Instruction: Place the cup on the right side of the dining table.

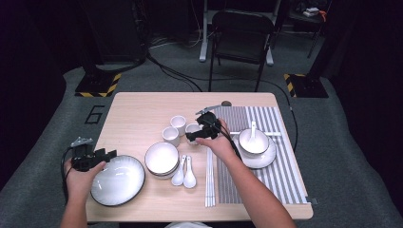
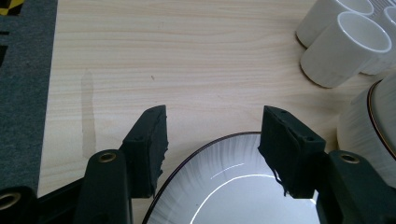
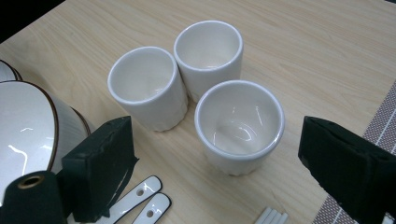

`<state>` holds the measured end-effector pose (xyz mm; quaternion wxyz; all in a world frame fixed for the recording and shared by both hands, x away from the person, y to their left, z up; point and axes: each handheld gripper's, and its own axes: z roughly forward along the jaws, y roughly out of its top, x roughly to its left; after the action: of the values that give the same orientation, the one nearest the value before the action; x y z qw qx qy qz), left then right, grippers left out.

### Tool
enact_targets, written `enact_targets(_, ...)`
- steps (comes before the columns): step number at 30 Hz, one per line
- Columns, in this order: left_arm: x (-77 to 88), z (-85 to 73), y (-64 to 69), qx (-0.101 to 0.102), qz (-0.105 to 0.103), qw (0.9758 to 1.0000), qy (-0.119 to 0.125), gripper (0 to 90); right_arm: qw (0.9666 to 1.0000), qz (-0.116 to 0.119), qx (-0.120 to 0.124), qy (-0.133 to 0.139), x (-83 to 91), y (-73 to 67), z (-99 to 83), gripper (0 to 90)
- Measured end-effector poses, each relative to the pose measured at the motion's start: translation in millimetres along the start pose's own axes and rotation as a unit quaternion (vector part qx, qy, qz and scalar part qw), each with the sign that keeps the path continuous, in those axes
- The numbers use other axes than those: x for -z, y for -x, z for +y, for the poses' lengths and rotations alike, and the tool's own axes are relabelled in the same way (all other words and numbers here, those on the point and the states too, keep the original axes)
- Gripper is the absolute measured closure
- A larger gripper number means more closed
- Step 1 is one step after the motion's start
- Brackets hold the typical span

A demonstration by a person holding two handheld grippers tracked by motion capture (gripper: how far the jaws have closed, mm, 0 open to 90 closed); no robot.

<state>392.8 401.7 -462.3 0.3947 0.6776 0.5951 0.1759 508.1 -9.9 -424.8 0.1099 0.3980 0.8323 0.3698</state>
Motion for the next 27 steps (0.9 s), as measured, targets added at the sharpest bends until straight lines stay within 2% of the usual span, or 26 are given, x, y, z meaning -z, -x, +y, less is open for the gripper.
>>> enact_targets(11, -0.4, 0.4, 0.3, 0.002, -0.003, 1.0, -0.004, 41.7, 0.9999, -0.009, 0.01, -0.007, -12.2, 0.2, 2.3, 10.1)
enact_targets(27, -0.1, 1.1, -0.9, 0.0, -0.004, 1.0, -0.001, 41.6, 0.9997, -0.013, -0.003, -0.019, -30.8, 3.4, 6.0, 10.1)
